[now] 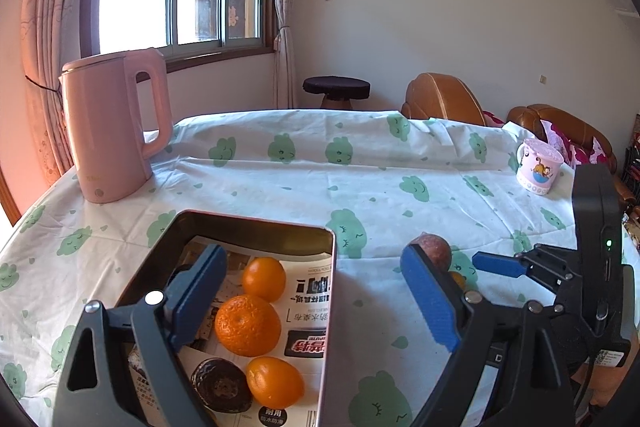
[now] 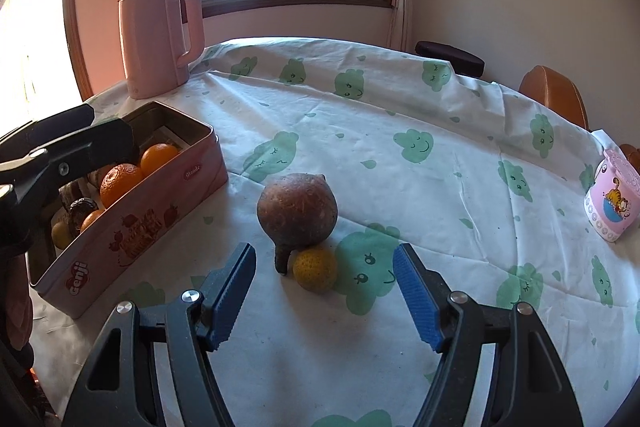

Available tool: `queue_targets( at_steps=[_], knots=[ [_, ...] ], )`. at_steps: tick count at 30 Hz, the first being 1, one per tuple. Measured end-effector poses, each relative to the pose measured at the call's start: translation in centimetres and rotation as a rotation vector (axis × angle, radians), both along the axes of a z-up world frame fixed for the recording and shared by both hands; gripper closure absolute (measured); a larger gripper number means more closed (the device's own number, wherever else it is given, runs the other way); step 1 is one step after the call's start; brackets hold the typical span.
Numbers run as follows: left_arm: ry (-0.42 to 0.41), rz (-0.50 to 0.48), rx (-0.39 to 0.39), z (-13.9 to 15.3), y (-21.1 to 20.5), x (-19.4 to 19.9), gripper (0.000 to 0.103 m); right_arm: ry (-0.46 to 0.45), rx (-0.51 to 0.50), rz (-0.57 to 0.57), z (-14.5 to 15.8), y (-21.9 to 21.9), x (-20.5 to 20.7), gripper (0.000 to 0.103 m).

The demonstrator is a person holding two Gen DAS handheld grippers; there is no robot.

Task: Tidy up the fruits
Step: 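Move both grippers back to the brown pear-shaped fruit and small yellow fruit, then grasp the brown pear-shaped fruit with the left gripper while the right grasps the small yellow fruit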

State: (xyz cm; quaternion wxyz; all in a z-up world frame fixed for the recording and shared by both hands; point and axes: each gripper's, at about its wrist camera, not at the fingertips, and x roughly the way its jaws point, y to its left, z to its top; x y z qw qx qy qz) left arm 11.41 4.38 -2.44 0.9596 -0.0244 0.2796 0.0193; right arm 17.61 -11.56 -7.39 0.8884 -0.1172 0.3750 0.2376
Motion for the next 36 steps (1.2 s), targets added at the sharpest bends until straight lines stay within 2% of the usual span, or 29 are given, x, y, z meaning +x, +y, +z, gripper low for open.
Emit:
queue_targets(
  at_steps=[4,6,7,12,18,27,29,31,32,36],
  knots=[
    [0.007,-0.020,0.004,-0.2,-0.9,0.2,0.011,0.101,0.053,0.005,-1.0,-0.7,1.4,0.062],
    [0.010,-0.030,0.004,-0.3,-1.4,0.4,0.011,0.123,0.099,0.007,-1.0,-1.4,1.7,0.074],
    [0.012,-0.035,0.006,-0.3,-1.7,0.5,0.011,0.125,0.109,0.006,-1.0,-1.6,1.7,0.076],
    [0.029,-0.058,0.022,-0.9,-3.4,1.5,0.011,0.076,0.124,-0.017,-0.4,-2.6,1.0,0.076],
    [0.066,-0.110,0.041,-1.6,-6.0,3.1,0.015,-0.035,0.015,-0.111,0.3,-3.9,0.8,0.076],
    [0.175,-0.161,0.054,-3.6,-8.7,5.8,0.038,-0.021,0.073,-0.215,0.6,-7.0,2.1,0.075],
    [0.202,-0.169,0.050,-4.0,-9.0,6.4,0.047,-0.017,0.096,-0.225,0.6,-7.5,2.2,0.075],
    [0.228,-0.171,0.040,-4.6,-9.1,7.0,0.048,-0.017,0.105,-0.229,0.6,-7.6,2.2,0.075],
    [0.238,-0.174,0.033,-4.8,-9.1,7.2,0.053,-0.017,0.104,-0.226,0.7,-7.6,2.2,0.075],
    [0.250,-0.177,0.037,-5.1,-9.3,7.5,0.053,-0.012,0.097,-0.207,0.5,-7.2,2.2,0.075]
  ],
)
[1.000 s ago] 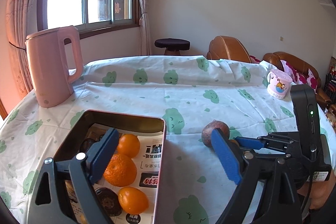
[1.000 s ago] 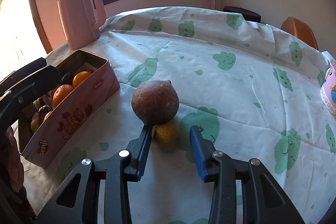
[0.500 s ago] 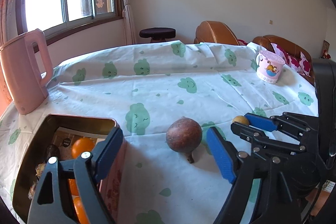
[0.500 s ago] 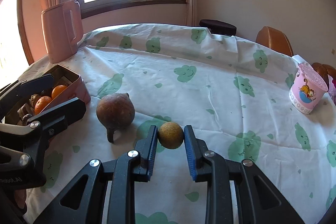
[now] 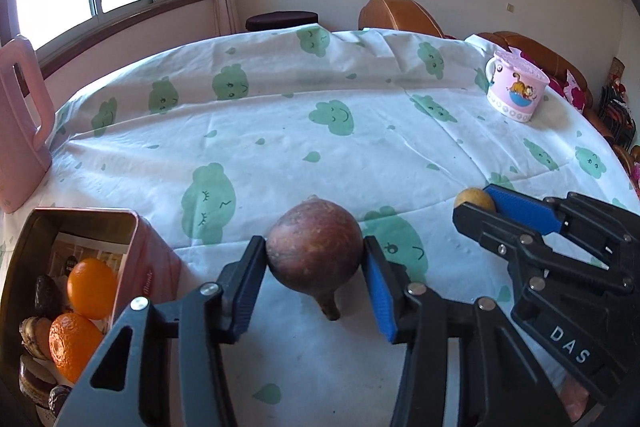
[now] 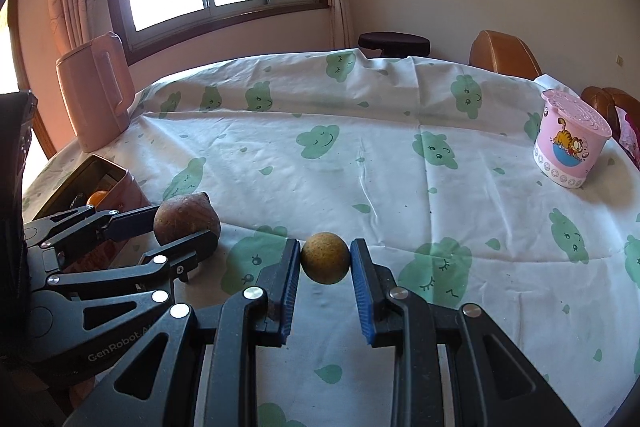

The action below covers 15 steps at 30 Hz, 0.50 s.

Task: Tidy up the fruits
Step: 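Grasp the brown pear-shaped fruit with the left gripper while the right grasps the small yellow fruit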

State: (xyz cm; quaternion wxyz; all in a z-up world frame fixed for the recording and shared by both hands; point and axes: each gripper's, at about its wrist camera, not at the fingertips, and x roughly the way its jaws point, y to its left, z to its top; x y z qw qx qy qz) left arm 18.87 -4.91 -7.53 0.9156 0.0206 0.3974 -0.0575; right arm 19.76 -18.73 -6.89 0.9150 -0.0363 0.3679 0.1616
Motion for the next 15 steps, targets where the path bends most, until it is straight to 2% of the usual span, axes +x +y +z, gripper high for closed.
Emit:
queue_targets(
  at_steps=[4,15],
  knots=[
    [-0.007,-0.008,-0.009,0.1,0.1,-0.1,0.053,0.001,0.014,0.023,0.0,0.0,-0.1,0.075],
    [-0.096,-0.002,-0.041,1.1,0.6,-1.2,0.053,-0.074,0.028,0.047,0.9,0.1,-1.3,0.075]
  ],
)
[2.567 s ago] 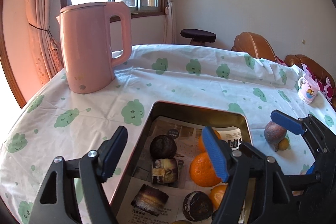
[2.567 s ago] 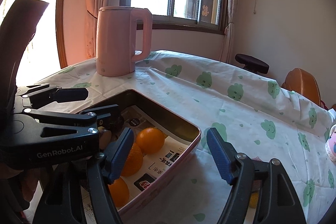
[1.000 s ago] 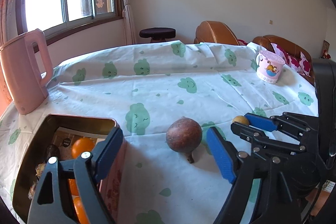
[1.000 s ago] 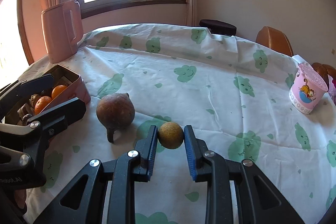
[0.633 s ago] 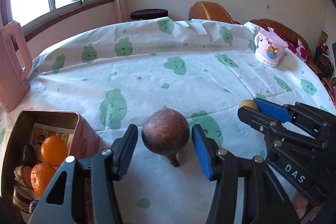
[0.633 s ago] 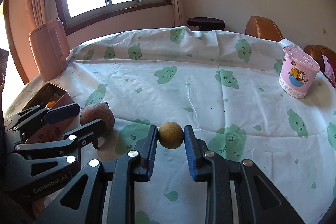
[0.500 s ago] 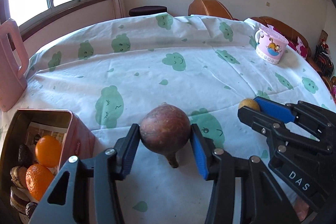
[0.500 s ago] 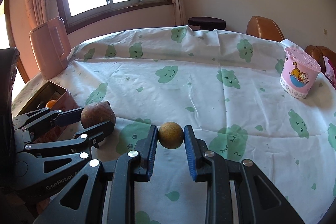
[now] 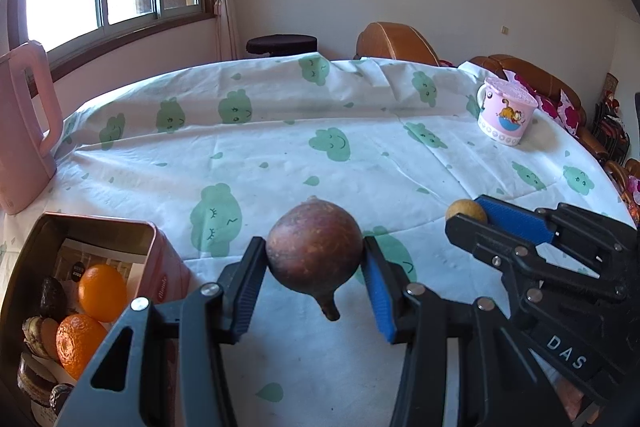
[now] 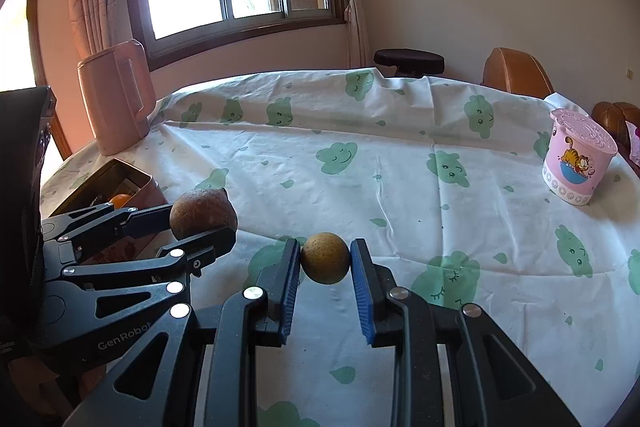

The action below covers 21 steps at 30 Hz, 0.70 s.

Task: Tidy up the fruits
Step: 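Grasp the brown pear-shaped fruit with the left gripper while the right grasps the small yellow fruit, then lift and carry both fruits toward the tin with both grippers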

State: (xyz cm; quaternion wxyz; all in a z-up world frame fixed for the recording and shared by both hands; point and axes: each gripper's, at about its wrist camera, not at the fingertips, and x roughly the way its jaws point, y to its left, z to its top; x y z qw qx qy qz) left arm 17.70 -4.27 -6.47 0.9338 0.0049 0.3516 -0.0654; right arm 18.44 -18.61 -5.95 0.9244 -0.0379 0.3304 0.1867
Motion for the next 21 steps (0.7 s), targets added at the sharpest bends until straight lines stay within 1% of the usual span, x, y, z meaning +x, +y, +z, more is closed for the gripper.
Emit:
queue_targets(
  at_steps=[10,17,21],
  knots=[
    [-0.048,0.008,-0.023,0.6,0.4,-0.7,0.053,-0.068,-0.009,-0.003,0.7,0.1,-1.1,0.075],
    [-0.063,0.021,-0.040,0.7,0.9,-0.9,0.053,-0.117,-0.004,0.000,1.3,0.1,-2.0,0.075],
    [-0.078,0.027,-0.045,0.9,1.0,-1.1,0.053,-0.130,-0.001,-0.001,1.4,0.0,-2.1,0.075]
  ],
)
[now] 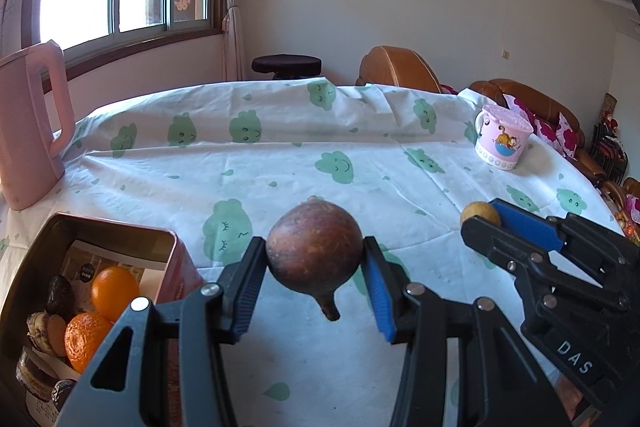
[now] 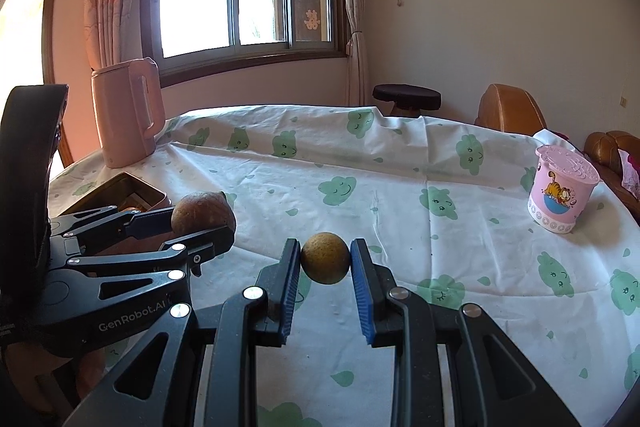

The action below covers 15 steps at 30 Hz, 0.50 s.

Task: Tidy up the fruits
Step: 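Lift and carry both fruits toward the tin with both grippers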

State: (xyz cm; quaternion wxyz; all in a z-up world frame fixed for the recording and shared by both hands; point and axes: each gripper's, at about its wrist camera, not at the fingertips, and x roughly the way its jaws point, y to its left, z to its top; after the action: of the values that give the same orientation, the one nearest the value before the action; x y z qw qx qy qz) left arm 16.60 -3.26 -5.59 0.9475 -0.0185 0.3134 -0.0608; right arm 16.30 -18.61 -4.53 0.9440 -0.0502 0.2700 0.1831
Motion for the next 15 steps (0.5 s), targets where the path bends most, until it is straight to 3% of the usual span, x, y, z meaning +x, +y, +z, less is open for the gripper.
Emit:
queue_targets(
  at_steps=[15],
  knots=[
    [-0.068,0.015,0.013,0.7,0.0,-1.0,0.053,-0.062,0.022,-0.006,0.6,-0.4,-1.1,0.075]
  ],
)
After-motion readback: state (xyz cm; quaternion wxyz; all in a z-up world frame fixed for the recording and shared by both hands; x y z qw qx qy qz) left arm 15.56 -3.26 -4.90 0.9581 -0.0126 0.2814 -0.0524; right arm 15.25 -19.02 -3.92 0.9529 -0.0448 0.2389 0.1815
